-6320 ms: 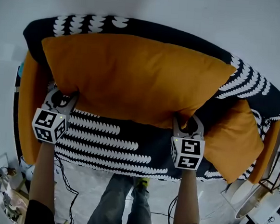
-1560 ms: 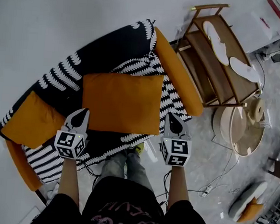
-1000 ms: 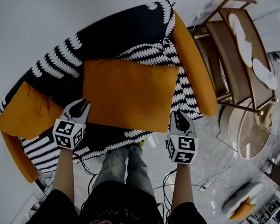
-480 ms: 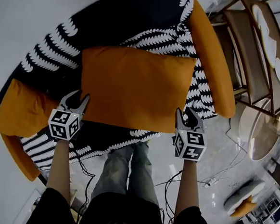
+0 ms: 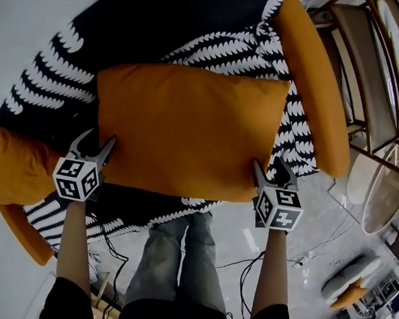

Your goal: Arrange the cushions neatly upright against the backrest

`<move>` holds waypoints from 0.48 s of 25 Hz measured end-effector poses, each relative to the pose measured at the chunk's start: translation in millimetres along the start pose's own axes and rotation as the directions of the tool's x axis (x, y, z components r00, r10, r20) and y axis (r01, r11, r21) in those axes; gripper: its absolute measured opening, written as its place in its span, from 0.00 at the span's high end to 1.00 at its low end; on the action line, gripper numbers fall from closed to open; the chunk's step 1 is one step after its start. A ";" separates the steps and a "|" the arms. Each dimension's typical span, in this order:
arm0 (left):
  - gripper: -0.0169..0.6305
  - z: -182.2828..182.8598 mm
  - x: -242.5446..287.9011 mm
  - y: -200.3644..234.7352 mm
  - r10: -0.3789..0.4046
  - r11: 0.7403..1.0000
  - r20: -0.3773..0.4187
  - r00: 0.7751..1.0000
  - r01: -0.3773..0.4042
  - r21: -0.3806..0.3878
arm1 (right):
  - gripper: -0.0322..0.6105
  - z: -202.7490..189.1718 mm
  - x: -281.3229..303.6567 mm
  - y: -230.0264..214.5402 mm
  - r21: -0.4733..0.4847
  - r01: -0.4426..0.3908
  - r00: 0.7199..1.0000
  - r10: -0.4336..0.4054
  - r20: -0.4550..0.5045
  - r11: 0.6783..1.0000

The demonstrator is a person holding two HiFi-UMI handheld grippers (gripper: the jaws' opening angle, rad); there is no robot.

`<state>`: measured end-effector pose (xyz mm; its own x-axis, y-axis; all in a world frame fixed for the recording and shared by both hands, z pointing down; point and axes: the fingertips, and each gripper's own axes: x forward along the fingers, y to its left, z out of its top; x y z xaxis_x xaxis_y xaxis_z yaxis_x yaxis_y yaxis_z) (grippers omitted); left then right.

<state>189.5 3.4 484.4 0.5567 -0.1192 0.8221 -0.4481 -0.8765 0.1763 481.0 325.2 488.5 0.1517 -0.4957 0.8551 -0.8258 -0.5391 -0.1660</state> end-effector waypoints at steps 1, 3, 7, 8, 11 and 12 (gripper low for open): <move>0.58 -3.4 5.1 1.9 0.001 1.000 -0.007 1.000 0.000 0.007 | 0.53 -2.6 5.0 -1.8 0.008 -0.006 1.000 0.006 -0.002 1.000; 0.53 -7.5 14.9 7.0 -0.001 1.000 -0.017 1.000 0.002 0.024 | 0.50 -5.5 14.1 -3.7 0.021 -0.014 1.000 0.014 0.002 1.000; 0.49 -5.0 21.8 17.9 -0.014 1.000 -0.032 0.999 0.014 0.007 | 0.44 -4.4 27.9 -3.6 0.069 -0.038 0.999 0.038 -0.002 0.997; 0.47 -5.9 23.0 19.2 -0.015 1.000 -0.037 0.999 0.015 0.001 | 0.42 -5.6 31.0 -4.1 0.079 -0.048 0.999 0.048 -0.009 0.996; 0.42 -11.9 30.6 19.1 -0.026 1.000 -0.053 0.998 0.026 -0.013 | 0.38 -11.8 39.0 -10.3 0.113 -0.077 0.996 0.081 -0.027 0.991; 0.41 -13.0 34.0 18.1 -0.036 0.999 -0.061 0.997 0.035 -0.020 | 0.35 -13.4 40.9 -13.4 0.128 -0.085 0.995 0.090 -0.031 0.988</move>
<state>191.2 -10.4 522.6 0.5286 -0.0584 0.8468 -0.4418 -0.8708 0.2157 490.9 321.3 532.3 0.0599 -0.5208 0.8516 -0.7594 -0.5774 -0.2997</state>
